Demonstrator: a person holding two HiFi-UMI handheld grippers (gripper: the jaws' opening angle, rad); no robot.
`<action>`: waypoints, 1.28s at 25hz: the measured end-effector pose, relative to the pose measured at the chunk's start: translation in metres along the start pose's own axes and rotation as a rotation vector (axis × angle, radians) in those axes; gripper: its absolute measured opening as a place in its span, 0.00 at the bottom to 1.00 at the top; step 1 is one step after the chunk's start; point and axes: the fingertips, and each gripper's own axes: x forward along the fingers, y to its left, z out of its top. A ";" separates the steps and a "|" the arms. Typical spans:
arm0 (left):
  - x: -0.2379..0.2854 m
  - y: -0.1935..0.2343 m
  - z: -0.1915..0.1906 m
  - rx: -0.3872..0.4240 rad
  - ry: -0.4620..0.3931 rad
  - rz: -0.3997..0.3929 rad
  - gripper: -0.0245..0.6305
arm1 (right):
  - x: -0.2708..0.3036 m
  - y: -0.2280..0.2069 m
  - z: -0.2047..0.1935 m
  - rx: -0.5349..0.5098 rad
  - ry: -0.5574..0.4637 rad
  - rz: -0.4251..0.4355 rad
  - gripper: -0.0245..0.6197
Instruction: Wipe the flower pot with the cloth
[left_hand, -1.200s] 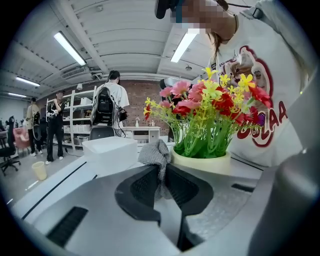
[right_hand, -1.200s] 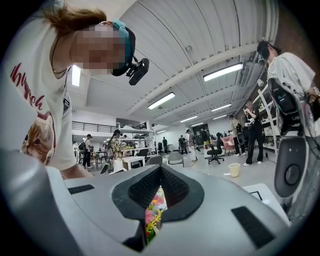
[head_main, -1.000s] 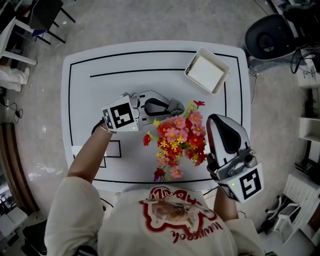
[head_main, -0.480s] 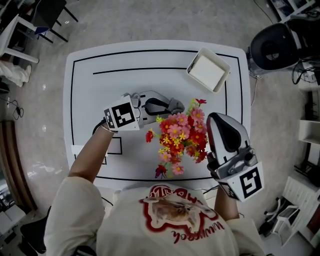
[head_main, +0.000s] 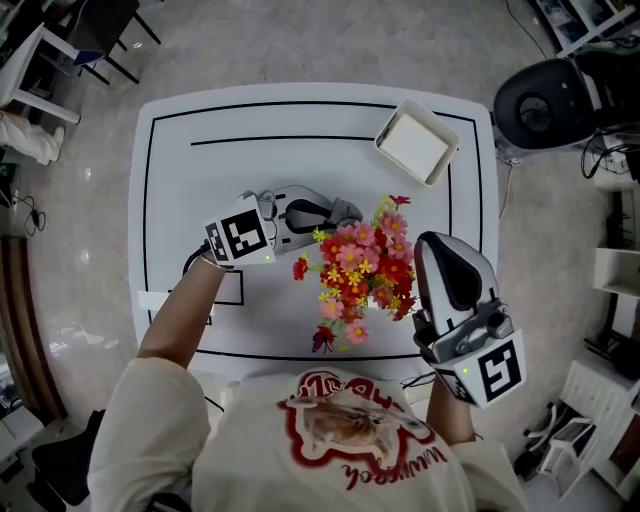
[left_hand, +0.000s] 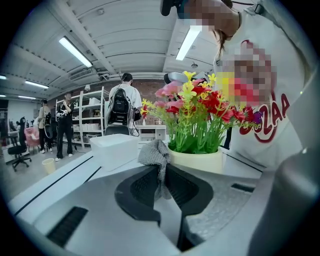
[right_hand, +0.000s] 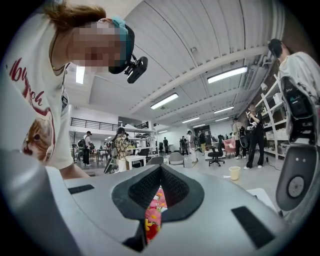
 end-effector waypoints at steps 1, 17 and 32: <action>-0.001 -0.001 0.000 -0.003 -0.001 0.008 0.10 | -0.001 0.001 0.000 0.000 0.001 0.002 0.04; -0.017 -0.018 -0.004 -0.062 0.002 0.136 0.10 | -0.016 0.014 0.004 -0.040 0.006 0.049 0.04; -0.023 -0.039 -0.010 -0.116 0.020 0.227 0.10 | -0.017 0.021 0.012 -0.040 -0.012 0.134 0.04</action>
